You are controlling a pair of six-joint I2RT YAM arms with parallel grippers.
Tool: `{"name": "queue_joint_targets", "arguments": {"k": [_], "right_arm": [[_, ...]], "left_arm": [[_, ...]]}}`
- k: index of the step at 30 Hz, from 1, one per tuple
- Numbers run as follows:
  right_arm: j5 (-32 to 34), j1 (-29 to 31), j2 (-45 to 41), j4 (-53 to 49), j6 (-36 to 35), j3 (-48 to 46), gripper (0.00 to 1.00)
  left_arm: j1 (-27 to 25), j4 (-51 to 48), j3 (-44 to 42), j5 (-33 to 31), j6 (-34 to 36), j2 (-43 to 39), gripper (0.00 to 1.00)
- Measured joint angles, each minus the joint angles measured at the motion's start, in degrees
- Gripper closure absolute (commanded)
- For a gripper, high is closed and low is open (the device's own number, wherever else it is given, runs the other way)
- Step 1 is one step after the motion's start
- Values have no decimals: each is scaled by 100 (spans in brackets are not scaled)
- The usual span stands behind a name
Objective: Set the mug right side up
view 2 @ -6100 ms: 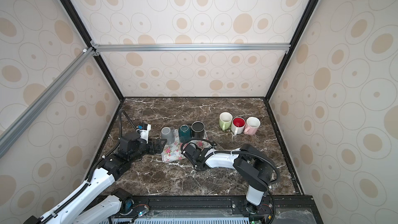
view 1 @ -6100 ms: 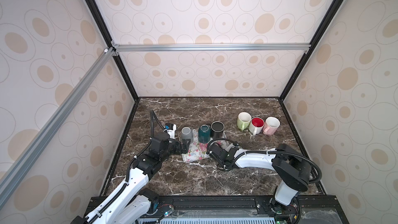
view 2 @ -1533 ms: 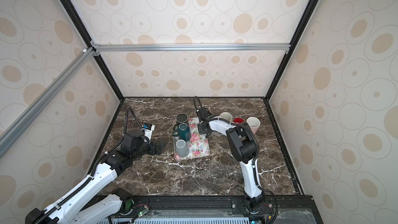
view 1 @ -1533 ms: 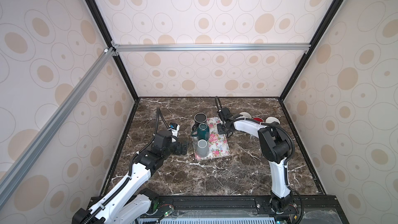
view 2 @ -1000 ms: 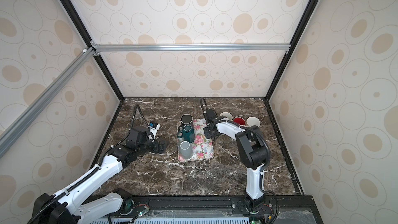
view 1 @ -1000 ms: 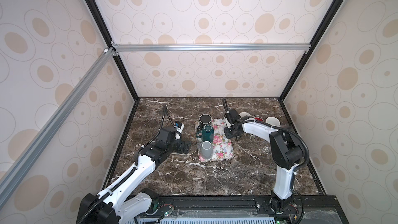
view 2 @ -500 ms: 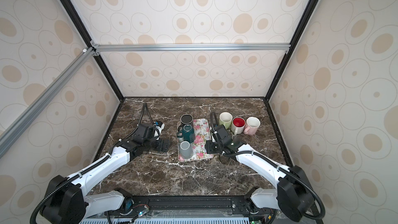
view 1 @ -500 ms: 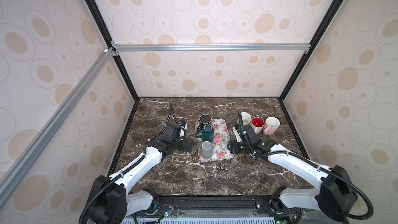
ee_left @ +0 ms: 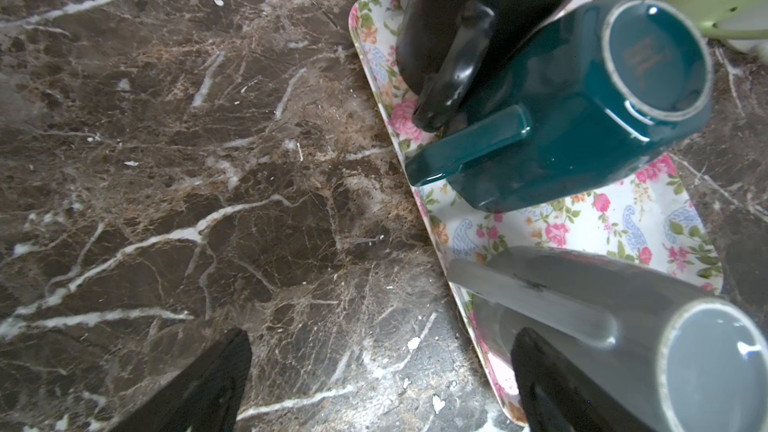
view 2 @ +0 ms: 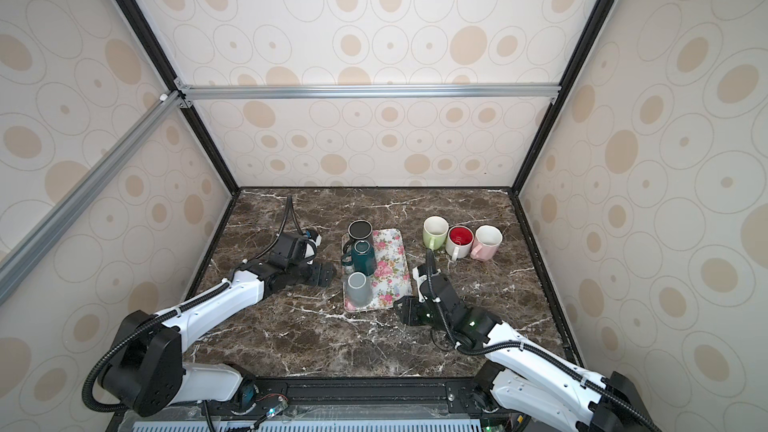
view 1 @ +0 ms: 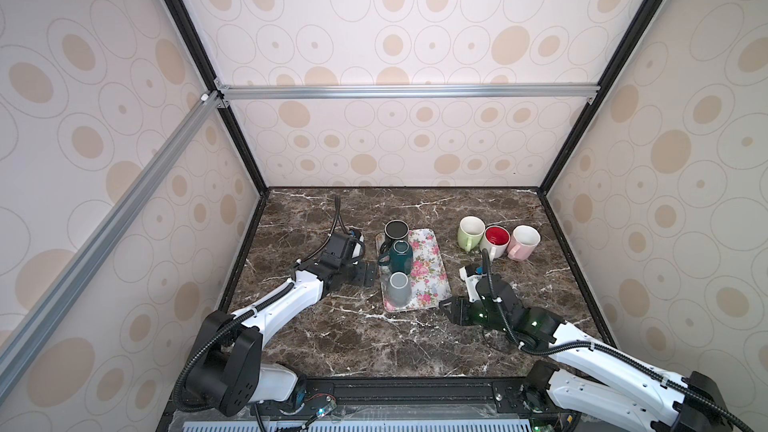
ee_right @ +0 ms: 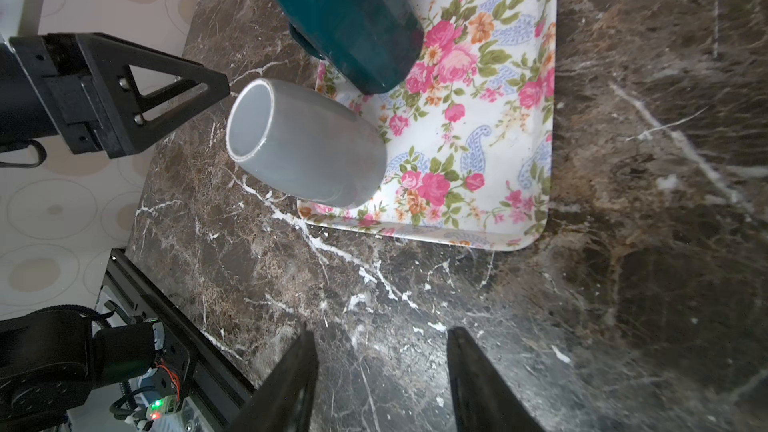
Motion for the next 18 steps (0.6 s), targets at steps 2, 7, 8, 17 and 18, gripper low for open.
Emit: {"name": "queue_joint_targets", "arguments": {"k": [2,7,8,17,18], "right_arm": [[-2,13,-39,153,116,-188,47],[-7,48,0,389,304,-415,47],[-9,55,20,437,323,-415,47],[-20,90,90,643,431,-415,47],[-13,90,85,636,439,-415,47]], "left_arm": [[-72,13,7,-22,-31,57,2],[-203,7,127,-140,-85,304,3],[-223,7,157,-164,-116,343,3],[-374,61,568,-535,-297,680,3],[-380,70,627,-560,-306,758,3]]}}
